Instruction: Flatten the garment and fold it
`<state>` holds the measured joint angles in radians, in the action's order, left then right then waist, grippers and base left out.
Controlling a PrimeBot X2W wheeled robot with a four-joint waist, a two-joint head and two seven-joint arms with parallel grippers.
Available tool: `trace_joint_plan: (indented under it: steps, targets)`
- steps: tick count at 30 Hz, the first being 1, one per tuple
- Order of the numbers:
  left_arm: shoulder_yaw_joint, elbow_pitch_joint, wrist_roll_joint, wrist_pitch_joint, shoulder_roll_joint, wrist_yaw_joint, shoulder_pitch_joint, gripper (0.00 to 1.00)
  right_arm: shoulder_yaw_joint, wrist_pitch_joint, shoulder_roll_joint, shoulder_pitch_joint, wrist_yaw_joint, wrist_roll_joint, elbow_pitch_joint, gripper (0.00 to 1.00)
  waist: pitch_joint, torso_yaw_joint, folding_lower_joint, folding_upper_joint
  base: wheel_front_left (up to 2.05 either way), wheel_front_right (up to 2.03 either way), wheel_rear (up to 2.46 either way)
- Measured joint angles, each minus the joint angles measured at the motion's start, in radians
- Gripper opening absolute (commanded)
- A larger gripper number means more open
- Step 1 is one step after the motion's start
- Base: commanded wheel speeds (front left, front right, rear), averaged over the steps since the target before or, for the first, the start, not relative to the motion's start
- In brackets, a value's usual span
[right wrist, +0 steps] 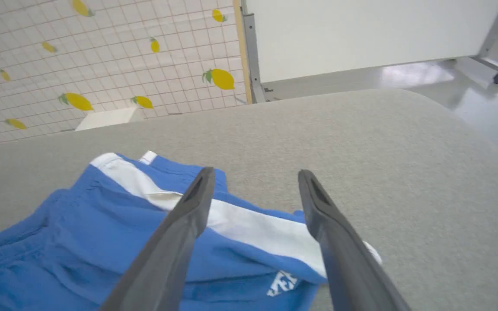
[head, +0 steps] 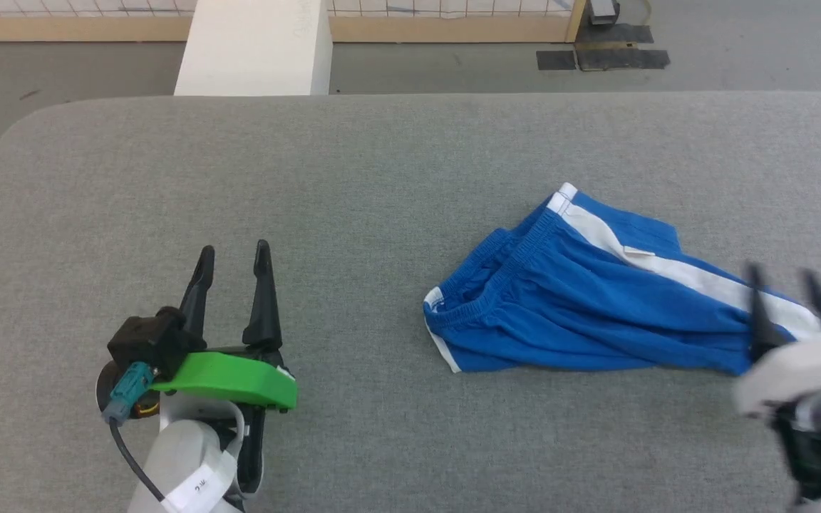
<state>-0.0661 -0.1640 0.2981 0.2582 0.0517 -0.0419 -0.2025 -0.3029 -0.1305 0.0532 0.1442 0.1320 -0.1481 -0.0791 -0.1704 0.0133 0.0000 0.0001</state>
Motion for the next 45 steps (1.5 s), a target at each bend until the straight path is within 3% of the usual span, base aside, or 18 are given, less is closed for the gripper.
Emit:
trace_joint_plan:
  steps: [5, 7, 8, 17, 19, 20, 22, 26, 29, 36, 40, 41, 42, 45]
  targets:
    - [-0.017, 0.000, 0.000, 0.000, 0.000, -0.001, -0.005, 1.00, 0.189, -0.045, -0.003, 0.099, 0.000, 0.022, -0.012, 1.00, -0.020, -0.003, 0.0000, 0.0000, 0.00, 0.00, 0.00]
    - [-0.021, 0.000, 0.002, 0.000, 0.000, -0.001, -0.007, 1.00, 0.234, -0.095, -0.003, 0.170, 0.000, 0.037, -0.049, 1.00, -0.029, -0.011, 0.0000, 0.0000, 0.00, 0.00, 0.00]
    - [-0.030, 0.001, 0.003, 0.000, 0.000, -0.001, -0.018, 1.00, 0.287, -0.179, -0.004, 0.269, 0.000, 0.064, -0.127, 1.00, -0.041, -0.029, 0.0000, 0.0000, 0.00, 0.00, 0.00]
    - [-0.042, 0.002, 0.034, 0.000, 0.000, 0.002, -0.031, 1.00, 0.295, -0.396, -0.003, 0.472, 0.000, 0.203, -0.373, 1.00, -0.084, -0.097, 0.0000, 0.0000, 0.00, 0.00, 0.00]
    - [-0.045, 0.002, 0.038, 0.000, 0.000, 0.005, -0.034, 1.00, 0.284, -0.425, -0.003, 0.488, 0.000, 0.224, -0.406, 0.71, -0.093, -0.110, 0.0000, 0.0000, 0.00, 0.00, 0.00]
    - [-0.046, 0.003, 0.038, 0.000, 0.000, 0.005, -0.035, 1.00, 0.281, -0.436, -0.003, 0.494, 0.000, 0.240, -0.419, 0.38, -0.098, -0.116, 0.0000, 0.0000, 0.00, 0.00, 0.00]
    - [-0.048, 0.003, 0.039, 0.000, 0.000, 0.008, -0.037, 1.00, 0.279, -0.448, -0.003, 0.497, 0.000, 0.254, -0.439, 0.00, -0.104, -0.125, 0.0001, 0.0000, 0.00, 0.00, 0.00]
    - [-0.049, 0.000, 0.046, 0.000, 0.000, 0.009, -0.037, 1.00, 0.309, -0.427, -0.003, 0.494, 0.000, 0.240, -0.433, 0.00, -0.103, -0.135, 0.0001, 0.0000, 0.00, 0.00, 0.00]
    - [-0.048, -0.005, 0.046, 0.000, 0.000, 0.012, -0.036, 1.00, 0.386, -0.382, 0.000, 0.458, 0.000, 0.175, -0.351, 0.00, -0.088, -0.134, 0.0001, 0.0000, 0.00, 0.00, 0.00]
    - [-0.033, -0.011, 0.040, 0.000, 0.000, 0.012, -0.022, 1.00, 0.677, -0.369, -0.003, 0.203, 0.000, 0.018, -0.024, 0.00, -0.034, -0.115, 0.0000, 0.0000, 0.00, 0.00, 0.00]
    - [-0.028, -0.011, 0.036, 0.000, 0.000, 0.007, -0.019, 1.00, 0.801, -0.386, -0.004, 0.083, 0.000, -0.026, 0.068, 0.00, -0.016, -0.094, 0.0000, 0.0000, 0.00, 0.00, 0.00]
    - [-0.029, -0.012, 0.035, 0.000, 0.000, 0.006, -0.019, 1.00, 0.822, -0.383, -0.003, 0.062, 0.000, -0.031, 0.077, 0.29, -0.012, -0.090, 0.0001, 0.0000, 0.00, 0.00, 0.00]
    - [-0.030, -0.013, 0.035, 0.000, 0.000, 0.003, -0.019, 1.00, 0.839, -0.380, -0.003, 0.051, 0.000, -0.033, 0.081, 0.96, -0.010, -0.087, 0.0001, 0.0000, 0.00, 0.00, 0.00]
    - [-0.031, -0.018, 0.034, 0.000, 0.000, -0.001, -0.019, 1.00, 0.876, -0.376, -0.003, 0.021, 0.000, -0.072, 0.094, 1.00, -0.001, -0.082, 0.0000, 0.0000, 0.00, 0.00, 0.00]
